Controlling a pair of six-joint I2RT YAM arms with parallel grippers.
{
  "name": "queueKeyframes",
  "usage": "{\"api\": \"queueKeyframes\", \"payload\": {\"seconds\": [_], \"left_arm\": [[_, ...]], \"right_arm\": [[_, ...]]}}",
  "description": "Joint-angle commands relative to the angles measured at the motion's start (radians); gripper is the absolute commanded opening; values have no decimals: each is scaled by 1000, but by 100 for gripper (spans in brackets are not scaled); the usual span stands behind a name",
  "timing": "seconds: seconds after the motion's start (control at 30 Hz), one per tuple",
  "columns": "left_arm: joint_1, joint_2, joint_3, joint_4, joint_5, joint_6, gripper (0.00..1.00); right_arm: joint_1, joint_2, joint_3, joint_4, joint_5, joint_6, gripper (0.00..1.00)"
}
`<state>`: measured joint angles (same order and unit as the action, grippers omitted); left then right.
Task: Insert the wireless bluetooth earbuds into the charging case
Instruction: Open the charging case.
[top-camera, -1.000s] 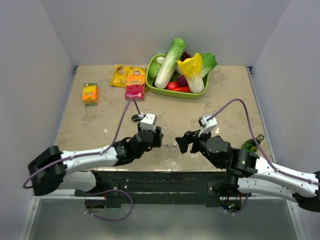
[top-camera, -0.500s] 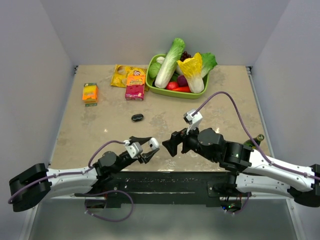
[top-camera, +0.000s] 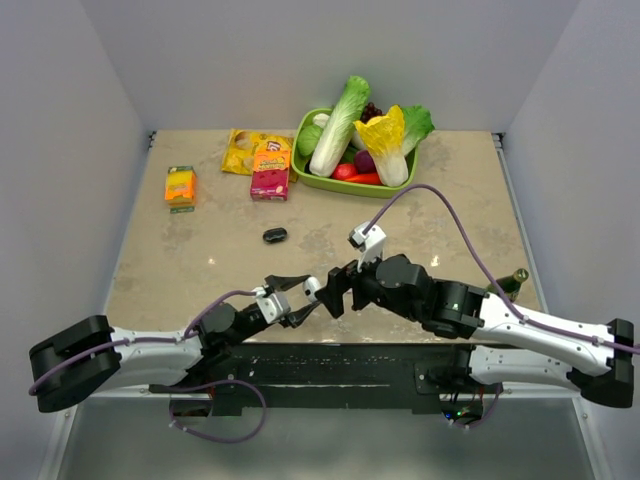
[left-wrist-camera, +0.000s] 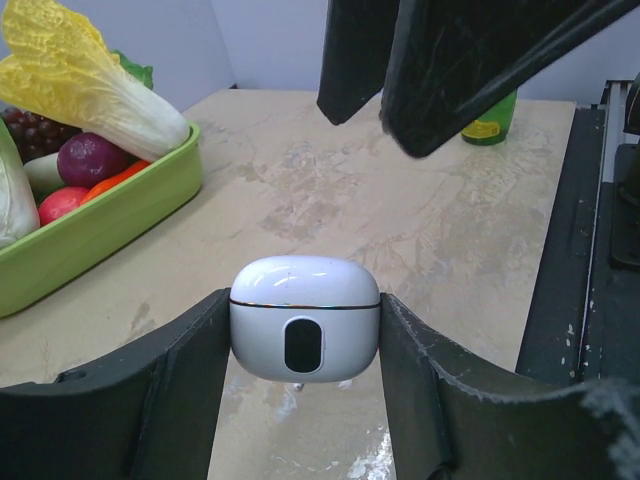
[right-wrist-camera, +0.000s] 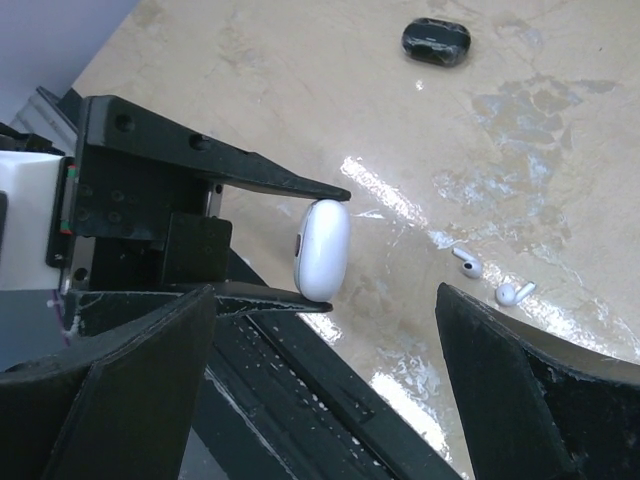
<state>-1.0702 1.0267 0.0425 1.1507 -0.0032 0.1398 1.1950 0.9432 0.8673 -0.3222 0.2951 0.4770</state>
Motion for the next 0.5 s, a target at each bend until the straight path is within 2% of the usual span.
{"api": "queueKeyframes", "payload": {"seconds": [0.0, 0.23, 0.47], "left_arm": [[-17, -8, 16, 90, 16, 15, 0], [-45, -40, 8, 81, 6, 23, 0], [-59, -68, -1, 67, 6, 34, 0]], "right_arm": [[-2, 58, 24, 34, -22, 6, 94], [-17, 111, 18, 51, -25, 5, 87], [-47, 118, 3, 49, -25, 18, 84]]}}
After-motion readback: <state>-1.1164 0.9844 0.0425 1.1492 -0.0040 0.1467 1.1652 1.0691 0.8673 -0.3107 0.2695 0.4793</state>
